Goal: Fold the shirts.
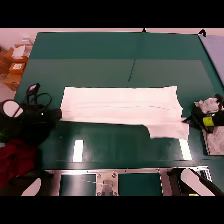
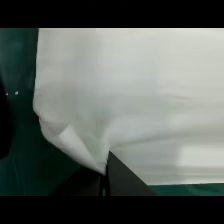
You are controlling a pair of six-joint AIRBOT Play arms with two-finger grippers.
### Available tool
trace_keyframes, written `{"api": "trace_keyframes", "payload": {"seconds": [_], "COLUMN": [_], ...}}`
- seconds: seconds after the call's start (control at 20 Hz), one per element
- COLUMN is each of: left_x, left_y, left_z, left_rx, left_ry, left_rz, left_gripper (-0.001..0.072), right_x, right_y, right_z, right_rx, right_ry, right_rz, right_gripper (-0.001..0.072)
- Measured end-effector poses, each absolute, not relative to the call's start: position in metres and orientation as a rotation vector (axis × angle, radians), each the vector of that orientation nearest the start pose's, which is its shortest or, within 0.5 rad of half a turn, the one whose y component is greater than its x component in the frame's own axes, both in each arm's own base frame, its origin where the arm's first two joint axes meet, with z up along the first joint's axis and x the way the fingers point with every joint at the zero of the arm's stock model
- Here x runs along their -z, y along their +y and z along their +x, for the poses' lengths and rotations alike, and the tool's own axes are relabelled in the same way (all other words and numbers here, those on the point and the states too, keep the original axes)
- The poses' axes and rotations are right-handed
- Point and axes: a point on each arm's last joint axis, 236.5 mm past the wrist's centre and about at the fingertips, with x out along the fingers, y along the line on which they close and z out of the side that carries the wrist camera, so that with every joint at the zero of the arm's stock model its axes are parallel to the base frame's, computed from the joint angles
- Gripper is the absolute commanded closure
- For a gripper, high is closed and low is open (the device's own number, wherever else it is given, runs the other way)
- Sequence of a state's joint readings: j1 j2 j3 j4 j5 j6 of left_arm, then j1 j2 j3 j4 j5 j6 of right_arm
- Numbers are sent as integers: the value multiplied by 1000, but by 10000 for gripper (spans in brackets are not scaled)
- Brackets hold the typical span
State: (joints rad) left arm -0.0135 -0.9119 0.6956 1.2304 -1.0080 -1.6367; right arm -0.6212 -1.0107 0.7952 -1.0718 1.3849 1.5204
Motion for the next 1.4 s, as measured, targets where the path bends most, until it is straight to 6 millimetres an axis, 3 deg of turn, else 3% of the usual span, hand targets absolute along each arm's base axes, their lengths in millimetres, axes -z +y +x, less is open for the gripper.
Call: {"api": "trace_keyframes", "payload": {"seconds": [0.15,0.3,0.4,0.55,0.65,0.7,0.75,0.8,0.95,1.05,1.15,1.25,1.4], "left_x": [-4,-6,0,17,29,33,31,29,12,-2,-20,-34,-45], "left_y": [-71,-74,-79,-86,-90,-90,-90,-90,-91,-95,-97,-97,-102], "left_z": [324,361,391,439,469,482,496,508,531,537,542,545,544], "left_rx": [116,125,143,162,165,164,161,158,171,198,223,241,264], "left_ry": [1187,1173,1160,1139,1112,1096,1061,1033,971,970,961,952,959], "left_rz": [-382,-389,-406,-441,-472,-483,-500,-512,-517,-500,-471,-449,-446], "left_gripper": [690,690,689,688,677,414,102,23,36,36,37,37,37], "right_x": [-34,-45,-34,1,30,42,49,54,43,31,32,42,68], "right_y": [-47,-46,-48,-50,-54,-56,-58,-60,-78,-98,-121,-139,-145], "right_z": [306,352,381,413,431,442,451,460,485,487,477,460,438], "right_rx": [71,30,21,26,40,39,32,21,-21,-33,-20,-15,-69], "right_ry": [1205,1144,1143,1180,1198,1194,1188,1179,1117,1105,1137,1190,1287], "right_rz": [826,799,803,835,864,871,879,875,823,772,733,728,757], "right_gripper": [698,698,697,696,617,569,513,447,139,101,101,101,101]}}
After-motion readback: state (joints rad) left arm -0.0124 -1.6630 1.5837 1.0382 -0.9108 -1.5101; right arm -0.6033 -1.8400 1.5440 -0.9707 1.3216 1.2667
